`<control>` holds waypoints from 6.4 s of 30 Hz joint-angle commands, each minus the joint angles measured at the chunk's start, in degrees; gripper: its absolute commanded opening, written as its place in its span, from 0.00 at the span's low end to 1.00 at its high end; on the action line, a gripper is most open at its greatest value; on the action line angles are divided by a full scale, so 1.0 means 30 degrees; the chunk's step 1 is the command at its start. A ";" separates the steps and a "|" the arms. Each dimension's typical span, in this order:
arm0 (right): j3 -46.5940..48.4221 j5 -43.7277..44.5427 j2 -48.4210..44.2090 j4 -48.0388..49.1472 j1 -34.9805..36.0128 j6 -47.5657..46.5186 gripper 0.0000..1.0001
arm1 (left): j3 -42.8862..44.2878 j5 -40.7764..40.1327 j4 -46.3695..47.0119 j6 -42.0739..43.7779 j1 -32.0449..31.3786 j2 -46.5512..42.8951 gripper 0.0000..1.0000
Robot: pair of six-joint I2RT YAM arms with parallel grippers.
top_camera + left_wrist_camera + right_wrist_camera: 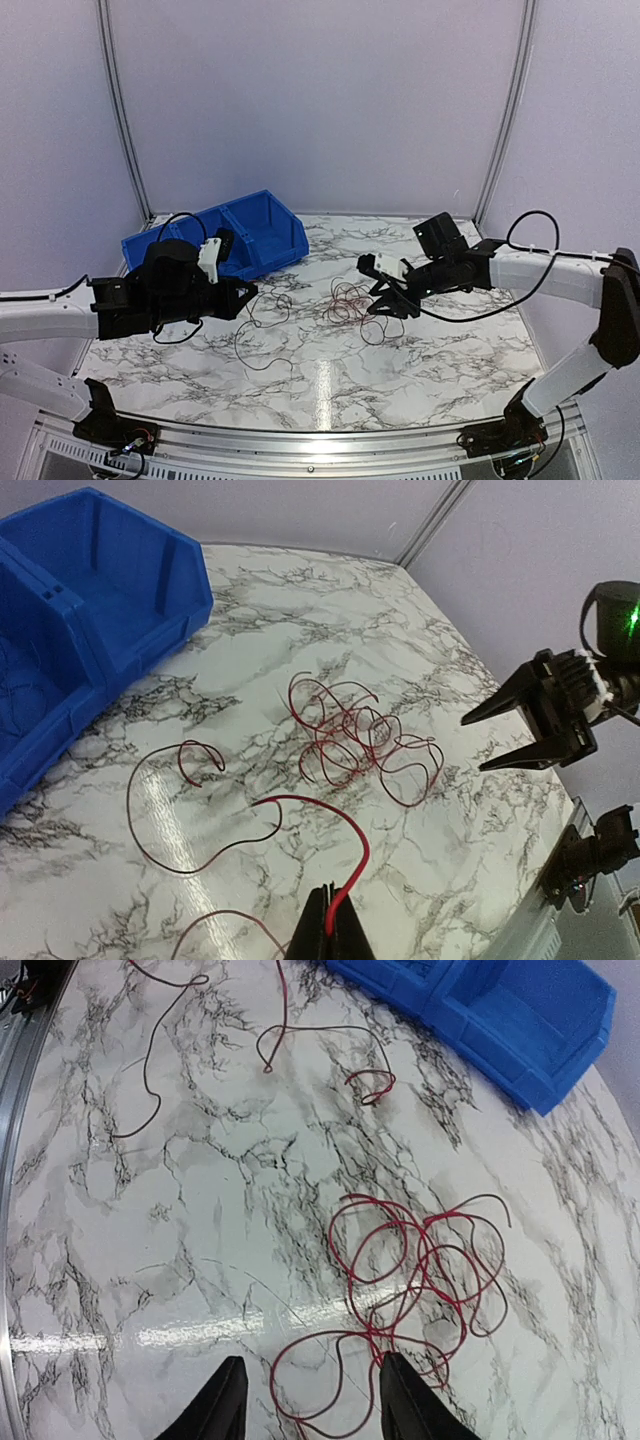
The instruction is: Untangle the cables
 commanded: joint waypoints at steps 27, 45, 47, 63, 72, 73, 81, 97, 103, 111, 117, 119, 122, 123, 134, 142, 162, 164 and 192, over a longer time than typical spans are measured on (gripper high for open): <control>1.4257 -0.0909 1.5603 -0.2106 0.6212 0.7849 0.48 | -0.7521 -0.4420 0.0971 -0.5580 -0.3931 -0.8051 0.00; 1.7220 -0.2865 1.8653 -0.2470 0.6916 1.1158 0.48 | -0.7309 -0.4800 0.1612 -0.5610 -0.4828 -0.7347 0.00; 1.7272 -0.2368 1.8764 -0.2534 0.7109 1.1232 0.47 | -0.7270 -0.4822 0.1626 -0.5567 -0.4878 -0.7347 0.00; 1.7788 -0.0410 1.9340 -0.2630 0.7451 1.2412 0.20 | -0.7378 -0.4888 0.1602 -0.5653 -0.5427 -0.7786 0.00; 1.8080 -0.1812 1.9326 -0.2312 0.7450 1.3058 0.42 | -0.6914 -0.4888 0.1745 -0.5482 -0.5797 -0.7264 0.00; 1.8144 -0.1853 1.9456 -0.2334 0.7476 1.3106 0.44 | -0.6787 -0.4884 0.1844 -0.5390 -0.5906 -0.7106 0.00; 1.8935 -0.0419 2.0664 -0.2850 0.8143 1.3215 0.34 | -0.6144 -0.4985 0.2157 -0.5184 -0.6444 -0.5956 0.00; 1.6825 0.1734 1.8145 -0.2682 0.6677 1.1601 0.00 | -0.7097 -0.6199 0.0562 -0.5555 -0.6733 -0.8455 0.00; 1.4665 0.1616 1.5438 -0.1784 0.5037 1.0290 0.00 | -0.7223 -0.5717 -0.0654 -0.4434 -0.6763 -1.0600 0.30; 1.1944 0.1560 1.1720 -0.0150 0.4814 0.8139 0.00 | -0.6358 -0.6091 -0.2139 -0.1696 -0.6763 -1.0394 0.56; 1.1121 0.0840 0.9852 0.0220 0.4832 0.7069 0.00 | -0.4818 -0.9105 -0.1424 0.0120 -0.6719 -0.6893 0.59; 1.1051 0.0736 0.9557 0.0101 0.4867 0.6928 0.00 | -0.4114 -0.9519 -0.1346 0.0916 -0.6564 -0.5264 0.61; 1.0881 0.0455 0.9204 -0.0139 0.4941 0.6615 0.00 | -0.3364 -0.9802 -0.1301 0.0933 -0.6146 -0.3363 0.64; 1.0716 0.0353 0.9053 -0.0121 0.4984 0.6503 0.00 | -0.3282 -0.9684 -0.1181 0.0747 -0.5861 -0.2971 0.64; 0.9613 0.0415 0.7645 0.0216 0.5881 0.6015 0.00 | -0.3322 -0.3071 0.4101 0.3438 -0.2132 0.0614 0.65; 0.8867 0.1187 0.8777 0.0411 0.5684 0.7086 0.16 | -0.2898 -0.1736 0.3838 0.2817 -0.0720 0.2958 0.63; 0.8511 -0.0085 0.9675 0.0559 0.4646 0.6804 0.25 | 0.3276 0.2306 -0.0172 0.8179 0.2373 1.2035 0.49; 0.8522 -0.0095 0.9633 0.0544 0.4584 0.6763 0.25 | 0.3663 0.3157 -0.0472 0.8601 0.2407 1.2540 0.42; 0.9183 -0.0101 1.0430 -0.0558 0.4371 0.6488 0.58 | -0.0616 -0.2163 0.3798 0.1070 -0.1211 0.6555 0.00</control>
